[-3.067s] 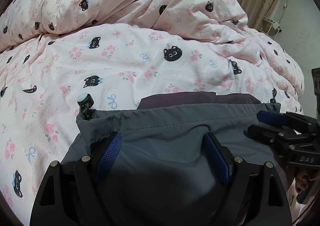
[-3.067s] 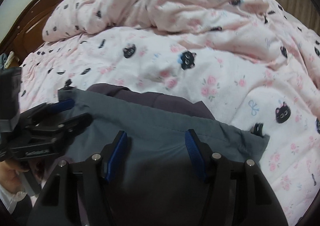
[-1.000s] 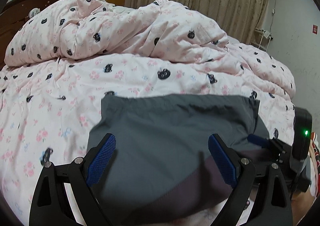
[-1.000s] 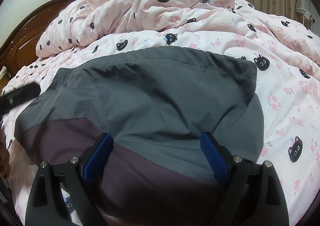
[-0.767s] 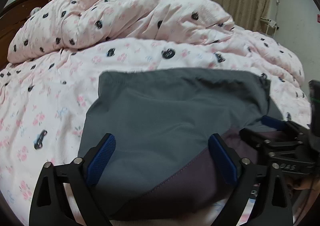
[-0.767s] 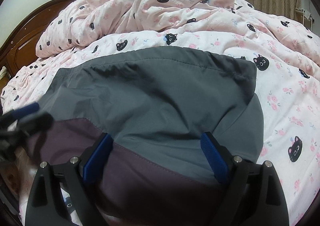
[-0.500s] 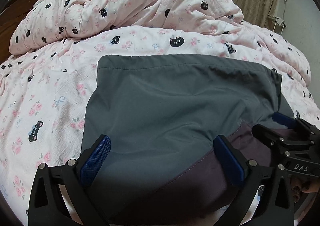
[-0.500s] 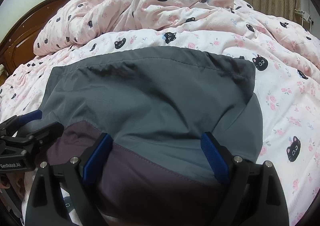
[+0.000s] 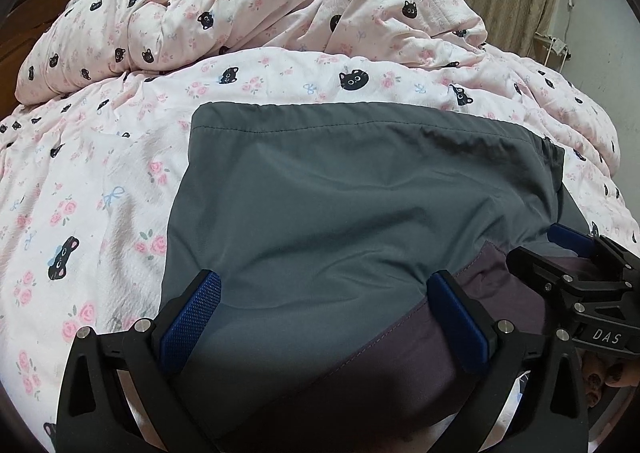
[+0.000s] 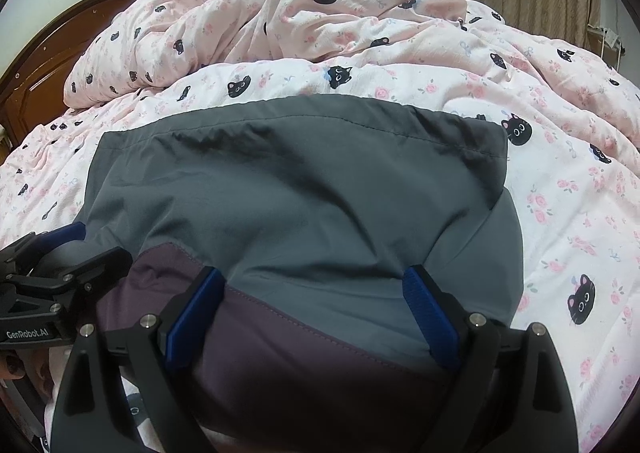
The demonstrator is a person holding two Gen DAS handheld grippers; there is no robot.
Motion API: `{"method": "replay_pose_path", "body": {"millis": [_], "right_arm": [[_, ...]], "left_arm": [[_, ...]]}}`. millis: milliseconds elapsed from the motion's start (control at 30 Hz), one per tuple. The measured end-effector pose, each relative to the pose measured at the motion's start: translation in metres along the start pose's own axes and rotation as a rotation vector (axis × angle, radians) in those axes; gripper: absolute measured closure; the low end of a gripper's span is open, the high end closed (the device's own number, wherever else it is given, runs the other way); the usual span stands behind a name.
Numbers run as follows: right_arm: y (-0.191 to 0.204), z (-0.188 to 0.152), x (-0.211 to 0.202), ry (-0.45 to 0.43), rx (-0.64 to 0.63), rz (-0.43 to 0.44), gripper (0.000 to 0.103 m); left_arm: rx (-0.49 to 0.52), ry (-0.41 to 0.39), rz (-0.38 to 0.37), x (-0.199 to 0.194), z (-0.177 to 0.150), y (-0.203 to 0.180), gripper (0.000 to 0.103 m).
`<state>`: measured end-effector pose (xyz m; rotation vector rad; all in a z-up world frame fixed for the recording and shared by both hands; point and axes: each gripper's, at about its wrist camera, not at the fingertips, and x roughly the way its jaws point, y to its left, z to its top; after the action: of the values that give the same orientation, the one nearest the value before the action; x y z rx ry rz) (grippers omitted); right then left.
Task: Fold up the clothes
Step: 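Smooth the grey and purple bundle flat with both grippers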
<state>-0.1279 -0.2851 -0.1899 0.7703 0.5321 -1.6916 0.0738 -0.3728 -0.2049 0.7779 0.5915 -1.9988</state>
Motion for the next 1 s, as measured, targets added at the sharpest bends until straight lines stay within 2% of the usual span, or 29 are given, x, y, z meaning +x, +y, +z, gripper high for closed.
{"method": "replay_pose_path", "body": {"millis": [300,400,533,700,1000], "right_arm": [[0.001,0.013,-0.011,0.041,-0.014,-0.009,0.009],[0.006,0.013,-0.042,-0.05,-0.037,-0.004,0.009],[0.012,0.003,-0.066,-0.086,-0.062,0.016,0.009],[0.015,-0.02,-0.048,0.018,-0.1,-0.034,0.009],[0.004,-0.031,-0.026,0.063,-0.052,-0.015,0.004]], "left_arm": [[-0.006,0.004,-0.009,0.001,0.001,0.002,0.0],[-0.006,0.005,-0.01,0.001,0.001,0.002,0.0],[-0.005,0.004,-0.012,0.001,0.001,0.003,0.0],[0.0,0.006,-0.011,0.001,0.001,0.002,0.0],[0.0,0.013,-0.015,0.001,0.001,0.002,0.0]]}}
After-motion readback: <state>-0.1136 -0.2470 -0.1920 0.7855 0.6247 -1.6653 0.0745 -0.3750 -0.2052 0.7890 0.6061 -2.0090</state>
